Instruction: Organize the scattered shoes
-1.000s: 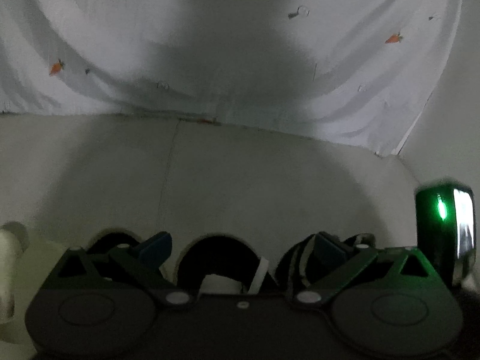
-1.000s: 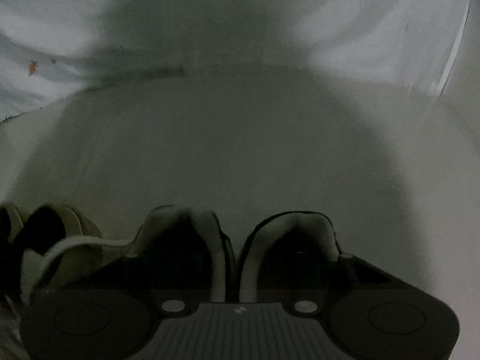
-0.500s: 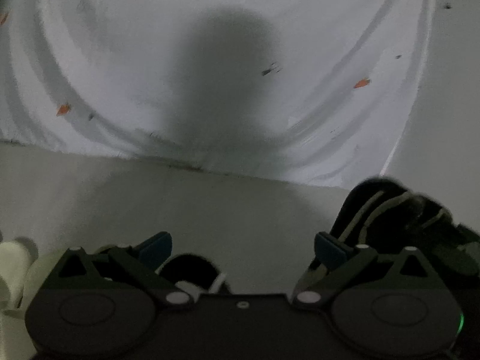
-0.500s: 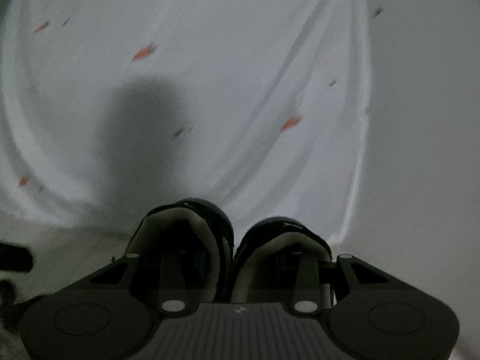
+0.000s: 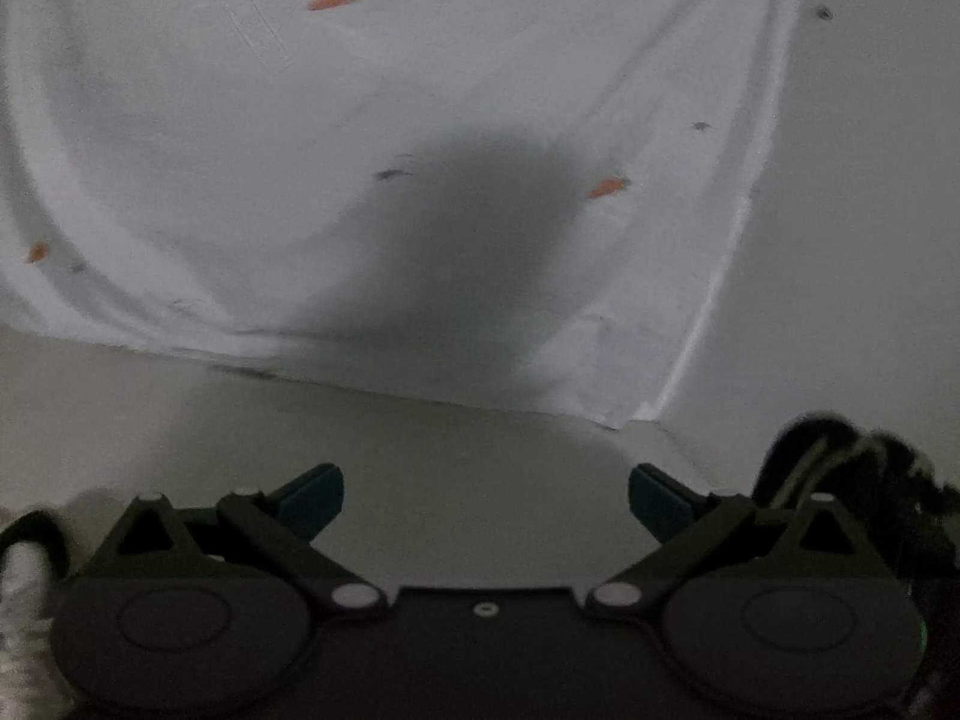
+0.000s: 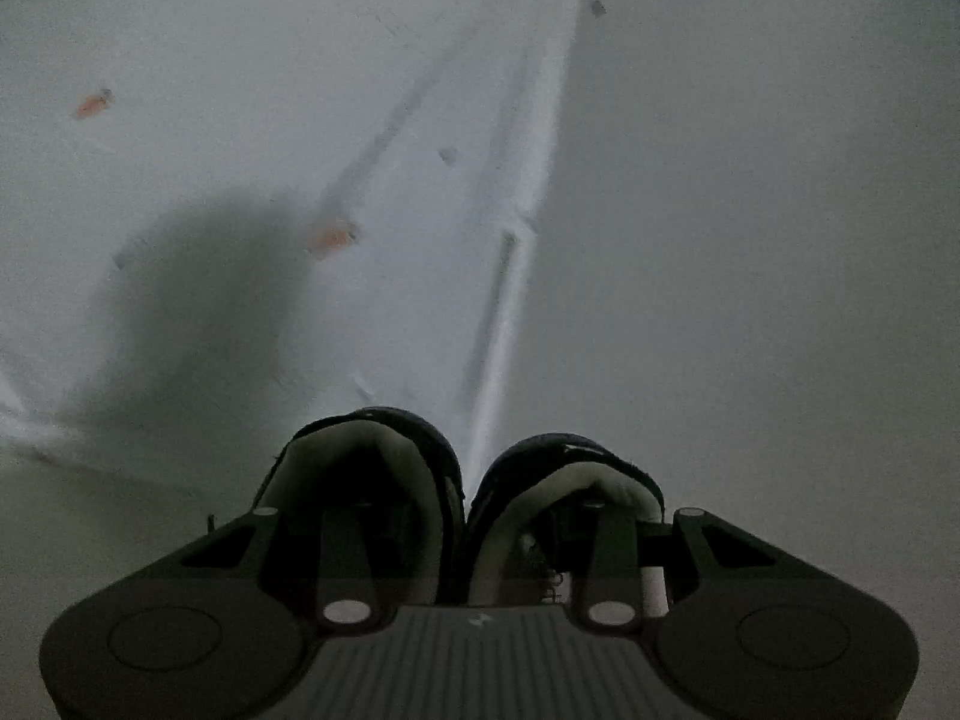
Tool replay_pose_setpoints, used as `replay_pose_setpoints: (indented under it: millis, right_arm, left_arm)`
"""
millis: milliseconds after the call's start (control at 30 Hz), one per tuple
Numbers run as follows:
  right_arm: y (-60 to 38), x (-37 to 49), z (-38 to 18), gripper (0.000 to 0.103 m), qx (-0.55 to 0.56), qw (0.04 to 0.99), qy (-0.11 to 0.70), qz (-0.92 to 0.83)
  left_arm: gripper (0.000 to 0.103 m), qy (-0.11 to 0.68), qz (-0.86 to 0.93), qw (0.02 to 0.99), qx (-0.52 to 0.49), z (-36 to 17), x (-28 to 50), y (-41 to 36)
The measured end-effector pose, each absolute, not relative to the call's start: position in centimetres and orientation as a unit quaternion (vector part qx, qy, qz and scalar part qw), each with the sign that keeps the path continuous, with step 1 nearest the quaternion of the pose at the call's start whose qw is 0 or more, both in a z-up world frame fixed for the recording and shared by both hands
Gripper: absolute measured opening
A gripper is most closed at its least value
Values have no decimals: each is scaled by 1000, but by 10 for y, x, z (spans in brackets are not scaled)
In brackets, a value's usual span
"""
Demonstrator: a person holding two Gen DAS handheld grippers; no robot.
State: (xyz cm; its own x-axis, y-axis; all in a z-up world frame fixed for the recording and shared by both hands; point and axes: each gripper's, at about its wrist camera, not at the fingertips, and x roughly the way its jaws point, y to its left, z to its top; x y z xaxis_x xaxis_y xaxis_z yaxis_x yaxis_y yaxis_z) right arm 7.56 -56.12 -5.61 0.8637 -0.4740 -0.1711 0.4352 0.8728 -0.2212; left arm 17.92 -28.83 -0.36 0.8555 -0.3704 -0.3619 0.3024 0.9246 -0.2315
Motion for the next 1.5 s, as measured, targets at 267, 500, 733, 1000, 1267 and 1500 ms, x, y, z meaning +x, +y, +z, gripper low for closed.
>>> replay_pose_setpoints:
  millis: [267, 500, 733, 1000, 1267, 1500]
  right_arm:
    - [-653, 116, -68, 41, -81, 956, 161, -232]
    - [-705, 215, -99, 41, -46, 952, 238, -185]
    - [-722, 342, -142, 41, -37, 940, 326, -88]
    - [-766, 480, -159, 43, -1, 936, 353, -13]
    - [-799, 566, -156, 43, 4, 935, 353, -19]
    - [-808, 589, -152, 63, 3, 922, 387, -35]
  left_arm:
    - [103, 228, -201, 948, -96, -25, 213, -380]
    - [103, 283, -175, 940, -69, -57, 289, -434]
    - [103, 319, -156, 933, -57, -90, 356, -448]
    - [103, 315, -147, 937, -41, -121, 430, -457]
    - [103, 328, -151, 931, -49, -146, 463, -479]
    - [103, 334, -163, 927, -51, -141, 460, -482]
